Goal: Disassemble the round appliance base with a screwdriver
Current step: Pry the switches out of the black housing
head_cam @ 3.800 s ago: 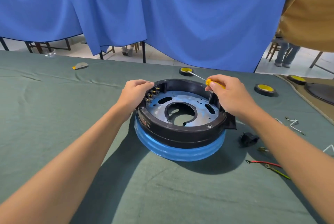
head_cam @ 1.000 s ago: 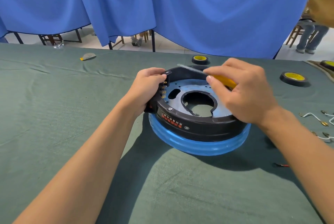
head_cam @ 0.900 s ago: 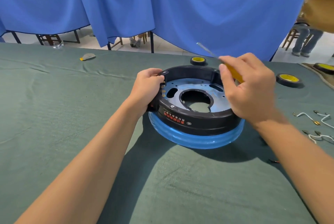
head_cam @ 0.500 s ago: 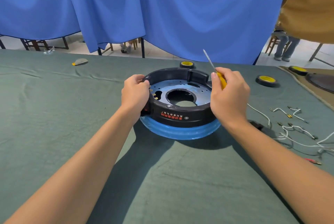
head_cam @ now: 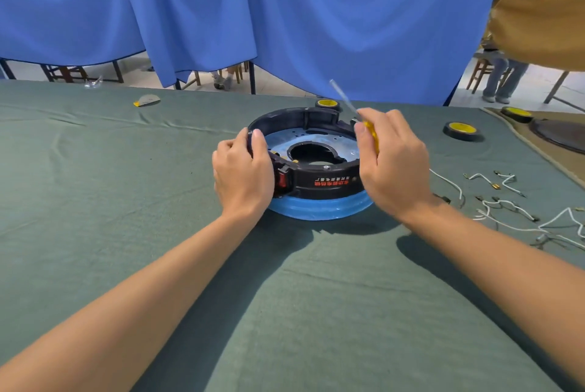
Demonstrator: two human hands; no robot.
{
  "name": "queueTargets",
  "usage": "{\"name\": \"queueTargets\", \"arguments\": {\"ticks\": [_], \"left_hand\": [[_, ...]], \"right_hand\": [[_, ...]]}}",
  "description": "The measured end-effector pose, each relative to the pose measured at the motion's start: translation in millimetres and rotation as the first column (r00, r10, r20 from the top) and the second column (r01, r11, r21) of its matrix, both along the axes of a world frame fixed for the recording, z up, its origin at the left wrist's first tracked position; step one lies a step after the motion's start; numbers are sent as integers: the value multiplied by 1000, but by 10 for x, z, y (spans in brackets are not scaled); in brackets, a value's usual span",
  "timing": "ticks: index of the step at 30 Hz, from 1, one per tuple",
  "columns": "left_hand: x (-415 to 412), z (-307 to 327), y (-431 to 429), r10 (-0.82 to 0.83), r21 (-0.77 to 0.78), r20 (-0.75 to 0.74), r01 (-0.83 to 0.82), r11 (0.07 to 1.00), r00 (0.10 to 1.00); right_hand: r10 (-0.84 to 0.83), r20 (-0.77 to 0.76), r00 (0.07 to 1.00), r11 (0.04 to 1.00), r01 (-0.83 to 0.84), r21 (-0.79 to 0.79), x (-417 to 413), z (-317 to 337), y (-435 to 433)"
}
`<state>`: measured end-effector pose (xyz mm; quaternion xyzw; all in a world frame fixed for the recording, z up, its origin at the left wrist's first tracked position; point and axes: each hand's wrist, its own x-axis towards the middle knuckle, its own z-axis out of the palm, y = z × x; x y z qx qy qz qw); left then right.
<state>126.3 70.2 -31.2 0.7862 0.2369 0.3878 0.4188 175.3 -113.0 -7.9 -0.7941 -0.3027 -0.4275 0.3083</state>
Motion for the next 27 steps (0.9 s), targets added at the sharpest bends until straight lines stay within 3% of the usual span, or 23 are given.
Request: {"name": "queueTargets", "arguments": {"ticks": [3, 5, 9, 14, 18, 22, 27], "left_hand": [[-6, -12, 6, -13, 98, -13, 14, 995, 1000], [6, -38, 36, -8, 153, 23, 5, 988, 1000], [-14, -49, 62, -177, 261, 73, 152, 953, 982], [-34, -60, 26, -333, 426, 70, 274, 862, 940], [-36, -88, 42, -335, 440, 81, 268, 857, 939], [-26, -108, -2, -278, 447, 67, 221, 867, 958], [-36, -107, 5, -278, 464, 50, 224, 857, 959]], "right_hand": [[161, 131, 978, 969, -131, -210, -374, -186, -106], [219, 106, 970, 941, -182, -284, -492, -285, -155], [244, 1, 970, 952, -239, -191, -486, -289, -262], [267, -55, 962, 929, -272, -250, -546, -322, -389], [298, -17, 955, 893, -285, -348, -580, -343, -446], [262, -22, 965, 916, -255, -309, -598, -345, -380], [234, -30, 972, 900, -228, -371, -658, -341, -372]]}}
